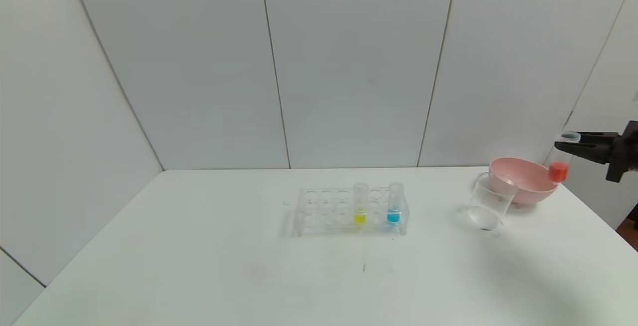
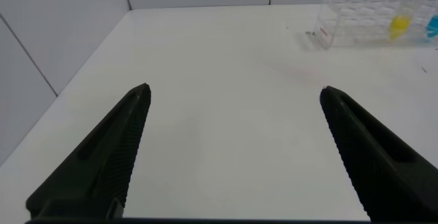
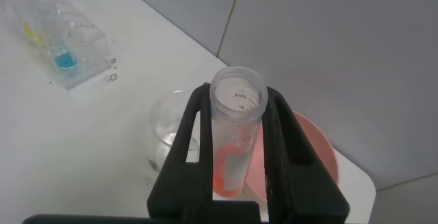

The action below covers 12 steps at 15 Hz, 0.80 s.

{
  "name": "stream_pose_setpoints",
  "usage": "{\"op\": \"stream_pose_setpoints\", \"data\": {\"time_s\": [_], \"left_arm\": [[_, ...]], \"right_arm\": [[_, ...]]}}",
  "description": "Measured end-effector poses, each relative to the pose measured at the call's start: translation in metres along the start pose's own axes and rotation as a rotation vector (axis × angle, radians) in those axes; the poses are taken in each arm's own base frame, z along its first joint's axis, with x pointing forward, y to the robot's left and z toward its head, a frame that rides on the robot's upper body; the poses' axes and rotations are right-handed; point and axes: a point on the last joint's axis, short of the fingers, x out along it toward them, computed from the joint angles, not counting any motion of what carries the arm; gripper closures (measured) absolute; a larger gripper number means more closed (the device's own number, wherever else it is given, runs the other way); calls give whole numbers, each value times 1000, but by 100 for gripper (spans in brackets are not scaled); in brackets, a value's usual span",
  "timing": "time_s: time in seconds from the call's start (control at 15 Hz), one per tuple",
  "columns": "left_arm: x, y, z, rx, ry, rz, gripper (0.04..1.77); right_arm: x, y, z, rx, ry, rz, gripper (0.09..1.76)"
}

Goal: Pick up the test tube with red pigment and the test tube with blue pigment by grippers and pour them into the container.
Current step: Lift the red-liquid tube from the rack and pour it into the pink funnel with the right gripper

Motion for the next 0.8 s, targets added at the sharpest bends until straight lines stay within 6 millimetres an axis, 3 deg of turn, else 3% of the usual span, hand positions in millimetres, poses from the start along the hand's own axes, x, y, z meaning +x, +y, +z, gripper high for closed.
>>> {"op": "stream_pose_setpoints", "data": {"time_s": [0.4, 0.8], "left_arm": [[0, 0, 0, 0, 0, 0, 5], [0, 0, 0, 0, 0, 0, 5]], "right_arm": [[46, -12, 8, 17, 173, 32, 136], [66, -12, 20, -86, 405, 128, 136]]}}
